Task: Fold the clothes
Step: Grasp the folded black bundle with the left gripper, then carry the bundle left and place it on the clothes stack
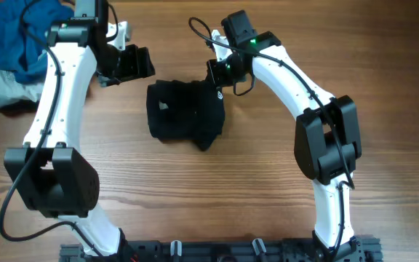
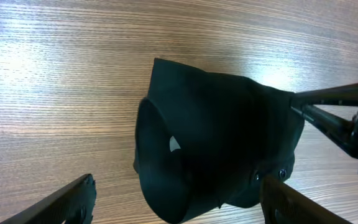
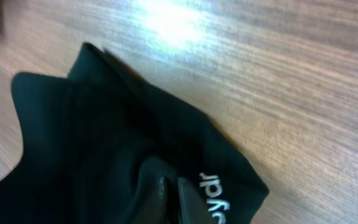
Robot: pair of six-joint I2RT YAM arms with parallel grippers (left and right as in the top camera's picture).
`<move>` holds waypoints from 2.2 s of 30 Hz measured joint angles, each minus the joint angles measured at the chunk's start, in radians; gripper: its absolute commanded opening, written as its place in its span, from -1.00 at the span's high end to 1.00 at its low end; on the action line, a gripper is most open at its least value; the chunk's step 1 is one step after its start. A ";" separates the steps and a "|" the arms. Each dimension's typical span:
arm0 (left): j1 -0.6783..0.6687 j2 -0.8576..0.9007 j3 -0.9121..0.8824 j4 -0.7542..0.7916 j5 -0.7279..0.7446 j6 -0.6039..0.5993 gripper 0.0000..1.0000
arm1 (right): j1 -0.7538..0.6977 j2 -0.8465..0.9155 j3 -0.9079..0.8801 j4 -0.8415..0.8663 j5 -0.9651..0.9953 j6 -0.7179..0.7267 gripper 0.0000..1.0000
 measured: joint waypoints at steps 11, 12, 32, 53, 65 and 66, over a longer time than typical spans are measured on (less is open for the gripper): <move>0.000 0.000 0.000 0.006 0.000 0.000 -0.68 | 0.000 0.000 -0.003 0.253 0.021 0.001 -0.99; 0.000 0.000 0.000 0.009 0.000 0.000 -0.69 | -0.002 0.000 -0.003 0.252 0.021 0.002 -0.99; 0.000 0.009 -0.447 0.356 0.156 -0.212 -0.53 | -0.323 -0.067 0.098 -0.126 -0.052 -0.005 -0.99; -0.042 0.013 -0.766 1.021 0.171 -0.370 0.92 | -0.323 -0.068 0.098 -0.180 -0.052 -0.016 -0.99; -0.029 -0.048 -0.766 1.061 0.195 -0.422 0.92 | -0.323 -0.068 0.098 -0.218 0.019 0.032 -0.99; -0.011 -0.086 -0.763 1.063 0.202 -0.452 0.92 | -0.323 -0.068 0.098 -0.228 0.037 0.046 -0.99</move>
